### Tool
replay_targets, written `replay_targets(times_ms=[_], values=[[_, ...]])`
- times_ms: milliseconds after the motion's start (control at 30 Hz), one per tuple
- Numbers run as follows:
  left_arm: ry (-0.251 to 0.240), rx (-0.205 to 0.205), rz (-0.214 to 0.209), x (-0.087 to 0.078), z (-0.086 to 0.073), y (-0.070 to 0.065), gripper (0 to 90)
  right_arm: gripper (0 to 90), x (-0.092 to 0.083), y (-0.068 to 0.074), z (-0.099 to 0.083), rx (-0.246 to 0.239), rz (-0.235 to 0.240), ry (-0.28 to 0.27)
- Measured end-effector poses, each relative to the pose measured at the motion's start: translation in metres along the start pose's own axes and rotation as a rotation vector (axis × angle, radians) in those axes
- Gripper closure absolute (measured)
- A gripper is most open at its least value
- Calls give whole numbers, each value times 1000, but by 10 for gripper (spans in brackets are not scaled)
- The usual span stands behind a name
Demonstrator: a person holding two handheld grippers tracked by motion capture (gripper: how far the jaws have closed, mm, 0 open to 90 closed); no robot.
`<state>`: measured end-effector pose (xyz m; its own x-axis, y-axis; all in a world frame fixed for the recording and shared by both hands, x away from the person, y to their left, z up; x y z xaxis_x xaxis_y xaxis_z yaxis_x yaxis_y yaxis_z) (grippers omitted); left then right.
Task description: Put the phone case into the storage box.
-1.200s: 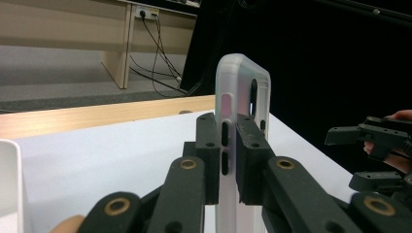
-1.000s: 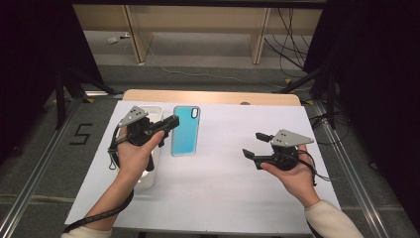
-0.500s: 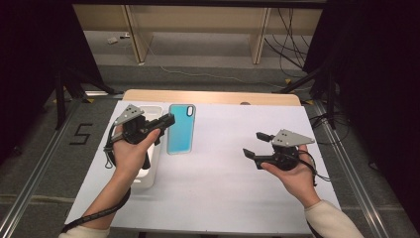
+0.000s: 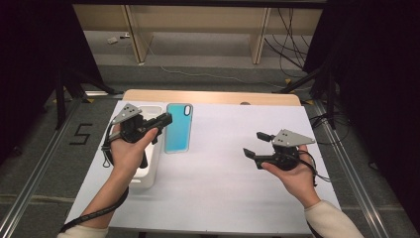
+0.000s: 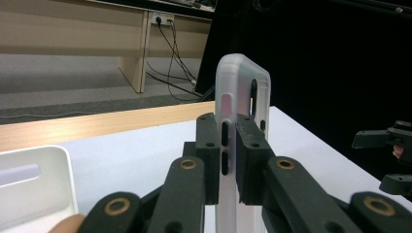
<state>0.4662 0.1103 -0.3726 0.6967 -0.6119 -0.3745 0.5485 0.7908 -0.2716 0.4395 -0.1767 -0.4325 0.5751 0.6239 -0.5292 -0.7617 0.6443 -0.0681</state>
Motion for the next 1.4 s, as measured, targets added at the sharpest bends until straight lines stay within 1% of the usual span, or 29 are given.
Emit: replay_targets(times_ms=[200,700,733,1000,1100,1133,1167,1200,1267,1300,1400], values=[[-6,5,7,-3,2,4,818,276,0,-1,0,0,-3,-2],[-11,10,13,-5,5,9,818,275,0,-2,-1,2,-10,-3],[-12,9,14,-6,6,10,818,275,0,-3,-1,0,-15,-2],[-15,21,31,-8,9,15,818,275,0,-3,-1,6,-12,1],[-18,19,31,-9,10,16,818,275,0,-2,-1,7,-11,0],[-17,20,32,-9,10,17,819,275,0,-4,-1,-5,-19,-9],[-16,22,31,-9,10,18,819,275,1,-4,0,-5,-19,-9],[-17,22,28,-9,10,18,818,275,0,-2,-1,7,-10,0],[-16,26,27,-9,10,19,818,275,0,-2,-1,7,-10,-1],[-15,26,28,-9,10,20,818,275,0,-4,0,-3,-18,-10],[-14,28,28,-9,10,20,818,275,1,-4,-1,0,-18,-4]])
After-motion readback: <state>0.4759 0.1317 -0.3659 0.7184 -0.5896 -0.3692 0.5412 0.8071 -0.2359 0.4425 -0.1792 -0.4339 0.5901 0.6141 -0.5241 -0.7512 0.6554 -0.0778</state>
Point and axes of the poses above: each handheld gripper's, and its own axes: x roughly forward along the jaws, z roughly out of its top, y roughly to its left, the point moved 9 cm from there along x, roughly forward along the jaws, and after that the axes turned 9 degrees about y, right-handed, at the moved point
